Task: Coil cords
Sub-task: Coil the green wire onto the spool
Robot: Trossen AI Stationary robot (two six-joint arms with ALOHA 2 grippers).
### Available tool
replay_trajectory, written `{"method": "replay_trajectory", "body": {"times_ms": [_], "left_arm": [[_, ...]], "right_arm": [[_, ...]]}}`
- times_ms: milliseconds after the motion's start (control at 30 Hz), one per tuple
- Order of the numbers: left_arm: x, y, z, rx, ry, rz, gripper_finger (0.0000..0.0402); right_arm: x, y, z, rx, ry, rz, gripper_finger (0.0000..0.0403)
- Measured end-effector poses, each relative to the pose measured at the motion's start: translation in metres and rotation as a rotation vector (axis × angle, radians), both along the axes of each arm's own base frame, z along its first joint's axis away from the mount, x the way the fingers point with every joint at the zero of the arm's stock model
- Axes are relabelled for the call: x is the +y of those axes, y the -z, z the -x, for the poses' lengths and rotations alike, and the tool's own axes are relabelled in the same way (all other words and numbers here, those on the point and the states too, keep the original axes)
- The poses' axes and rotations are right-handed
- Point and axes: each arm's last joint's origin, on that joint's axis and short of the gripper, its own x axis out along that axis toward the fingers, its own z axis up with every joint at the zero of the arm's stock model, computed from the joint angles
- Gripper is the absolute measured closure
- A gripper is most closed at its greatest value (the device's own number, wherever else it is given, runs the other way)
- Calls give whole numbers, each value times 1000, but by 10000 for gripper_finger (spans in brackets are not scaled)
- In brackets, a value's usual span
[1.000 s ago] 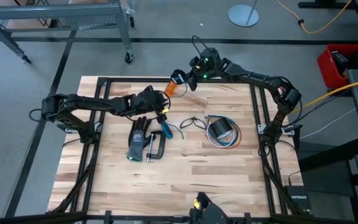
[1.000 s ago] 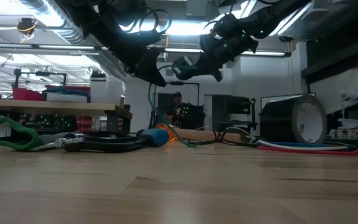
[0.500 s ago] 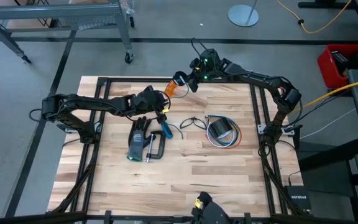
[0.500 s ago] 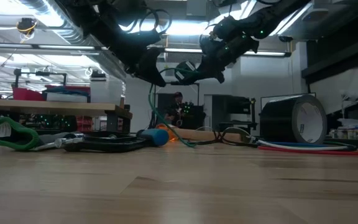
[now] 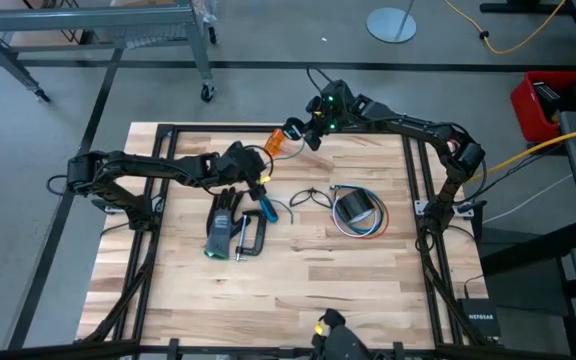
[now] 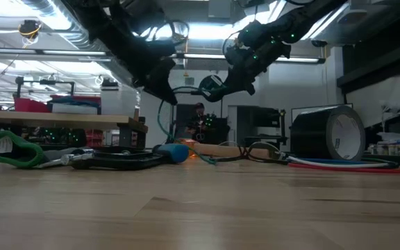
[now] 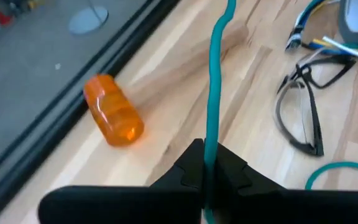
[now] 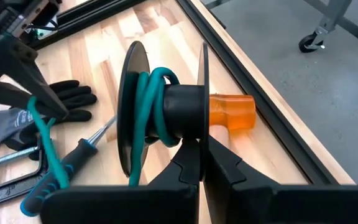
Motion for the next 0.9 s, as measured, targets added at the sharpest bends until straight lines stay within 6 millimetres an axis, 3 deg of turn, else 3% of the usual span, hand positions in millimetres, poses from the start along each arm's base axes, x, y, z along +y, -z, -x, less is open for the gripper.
{"method": "replay_trajectory", "body": {"times_ms": [200, 433, 700, 900], "left_arm": [[1, 6, 6, 25, -82, 95, 400], [15, 12, 16, 22, -244, 202, 401], [34, 12, 24, 16, -318, 207, 401], [46, 12, 29, -12, -381, 233, 401]], "right_arm": [[2, 1, 0, -5, -36, -32, 395], [9, -1, -2, -93, -210, -147, 395], [32, -3, -15, -138, -378, -220, 395], [52, 6, -20, -25, -392, -219, 395]]}}
